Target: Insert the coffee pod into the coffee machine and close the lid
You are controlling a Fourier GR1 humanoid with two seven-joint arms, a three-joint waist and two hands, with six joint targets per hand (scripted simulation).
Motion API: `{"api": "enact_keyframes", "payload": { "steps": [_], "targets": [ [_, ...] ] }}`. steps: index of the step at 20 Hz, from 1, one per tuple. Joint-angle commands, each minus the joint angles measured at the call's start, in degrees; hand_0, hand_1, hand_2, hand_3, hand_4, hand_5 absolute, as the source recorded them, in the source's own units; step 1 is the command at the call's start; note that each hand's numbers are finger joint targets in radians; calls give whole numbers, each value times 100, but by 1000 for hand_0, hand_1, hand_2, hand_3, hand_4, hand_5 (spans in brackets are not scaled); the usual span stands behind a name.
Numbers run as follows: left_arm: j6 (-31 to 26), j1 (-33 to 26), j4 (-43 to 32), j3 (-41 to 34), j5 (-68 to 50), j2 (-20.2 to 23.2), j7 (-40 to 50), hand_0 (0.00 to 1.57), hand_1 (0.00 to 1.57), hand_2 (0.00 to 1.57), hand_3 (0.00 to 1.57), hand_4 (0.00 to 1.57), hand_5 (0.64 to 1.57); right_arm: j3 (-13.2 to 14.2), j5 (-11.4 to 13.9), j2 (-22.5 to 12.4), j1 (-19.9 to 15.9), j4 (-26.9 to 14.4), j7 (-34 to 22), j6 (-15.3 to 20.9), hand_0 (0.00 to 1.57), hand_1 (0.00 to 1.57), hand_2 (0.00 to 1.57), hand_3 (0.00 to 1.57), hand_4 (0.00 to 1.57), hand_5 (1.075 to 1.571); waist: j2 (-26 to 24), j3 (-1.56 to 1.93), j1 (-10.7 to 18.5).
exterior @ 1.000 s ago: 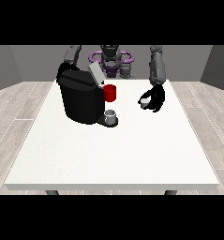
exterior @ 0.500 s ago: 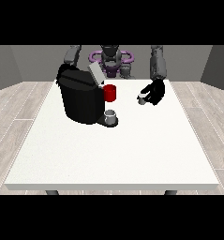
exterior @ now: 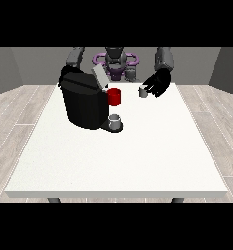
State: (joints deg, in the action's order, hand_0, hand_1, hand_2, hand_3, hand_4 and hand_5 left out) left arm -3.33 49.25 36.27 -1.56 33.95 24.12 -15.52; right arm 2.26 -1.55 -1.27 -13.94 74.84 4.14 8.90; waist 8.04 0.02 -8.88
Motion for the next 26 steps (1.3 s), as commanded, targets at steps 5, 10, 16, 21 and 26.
{"api": "enact_keyframes", "payload": {
  "steps": [5, 10, 16, 21, 26],
  "targets": [
    [-168, 490, 165, -153, 26, 28, 225, 1272, 1272, 1342, 1293, 548, 1571, -16, -54, -29, -204, -89, 123, -139, 0, 0, 0, 0, 475, 1571, 141, -2, -168],
    [-181, 694, 254, -222, 68, 52, 470, 1011, 1011, 1199, 1224, 543, 1571, 174, -295, -254, -247, 45, 101, -420, 0, 0, 0, 0, 500, 1571, 34, 0, -299],
    [-344, 1301, 28, -544, -56, 239, 906, 1209, 1209, 1245, 1188, 486, 1571, -295, 147, 57, -331, 399, -292, 97, 0, 0, 0, 0, 492, 1571, 163, -4, -714],
    [-472, 1635, 160, -463, 24, 225, 961, 1264, 1264, 1319, 1251, 516, 1571, -93, 12, -5, -384, 161, 130, -35, 0, 0, 0, 0, 514, 1571, 414, 0, -707],
    [-549, 1746, 37, -589, 18, 461, 806, 1281, 1281, 1306, 1226, 501, 1571, 67, -50, -283, -678, 387, -238, -110, 0, 0, 0, 0, 520, 1571, 605, -1, -784]
  ]
}}
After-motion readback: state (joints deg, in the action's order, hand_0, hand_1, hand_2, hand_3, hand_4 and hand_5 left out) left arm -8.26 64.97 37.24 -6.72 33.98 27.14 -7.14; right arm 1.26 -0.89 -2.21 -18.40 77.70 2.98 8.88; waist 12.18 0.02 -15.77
